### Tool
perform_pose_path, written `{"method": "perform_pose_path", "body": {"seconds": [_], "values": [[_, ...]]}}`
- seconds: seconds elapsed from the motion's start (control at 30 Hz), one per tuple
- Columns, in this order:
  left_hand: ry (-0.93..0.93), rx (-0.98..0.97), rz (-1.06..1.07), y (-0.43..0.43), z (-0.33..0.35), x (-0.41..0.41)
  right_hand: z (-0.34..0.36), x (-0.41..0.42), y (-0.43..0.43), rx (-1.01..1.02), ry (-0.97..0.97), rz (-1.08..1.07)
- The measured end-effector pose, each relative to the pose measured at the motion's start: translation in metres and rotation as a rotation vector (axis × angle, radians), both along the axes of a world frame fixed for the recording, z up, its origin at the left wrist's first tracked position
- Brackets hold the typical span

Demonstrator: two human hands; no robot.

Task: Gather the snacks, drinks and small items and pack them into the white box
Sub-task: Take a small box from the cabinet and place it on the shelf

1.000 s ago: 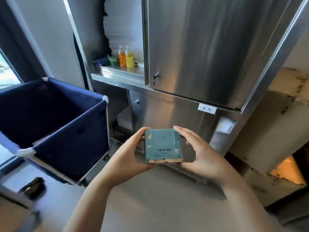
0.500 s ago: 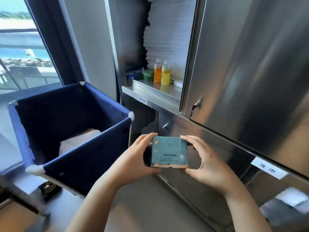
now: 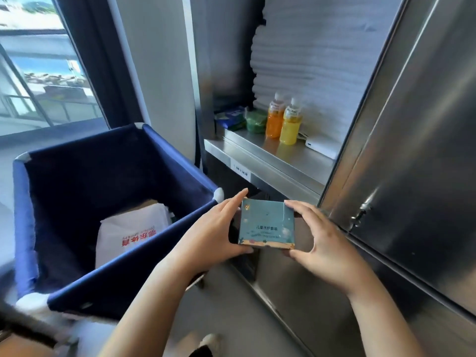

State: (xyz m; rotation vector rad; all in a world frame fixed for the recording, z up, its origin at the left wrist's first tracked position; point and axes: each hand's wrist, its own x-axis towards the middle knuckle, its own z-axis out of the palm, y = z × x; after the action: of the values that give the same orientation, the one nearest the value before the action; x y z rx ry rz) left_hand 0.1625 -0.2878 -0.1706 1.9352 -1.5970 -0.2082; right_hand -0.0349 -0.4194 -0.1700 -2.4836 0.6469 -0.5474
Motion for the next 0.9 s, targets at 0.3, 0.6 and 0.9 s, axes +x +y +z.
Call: {"method": "perform_pose_path", "body": {"seconds": [0.3,0.6,0.9], "values": [[-0.114,0.046,-0.282,-0.156,-0.012,0.113,-0.019,0.087,-0.093,-0.037,0.080,-0.267],[-0.187,0.100,-0.520,-0.270,-0.016,0.151,-0.029,0.123,-0.151,-0.034,0.097,-0.509],[-0.160,0.179,-0.581,-0.326,-0.032,0.153,-0.041,0.132,-0.183,0.021,0.144,-0.632]]}}
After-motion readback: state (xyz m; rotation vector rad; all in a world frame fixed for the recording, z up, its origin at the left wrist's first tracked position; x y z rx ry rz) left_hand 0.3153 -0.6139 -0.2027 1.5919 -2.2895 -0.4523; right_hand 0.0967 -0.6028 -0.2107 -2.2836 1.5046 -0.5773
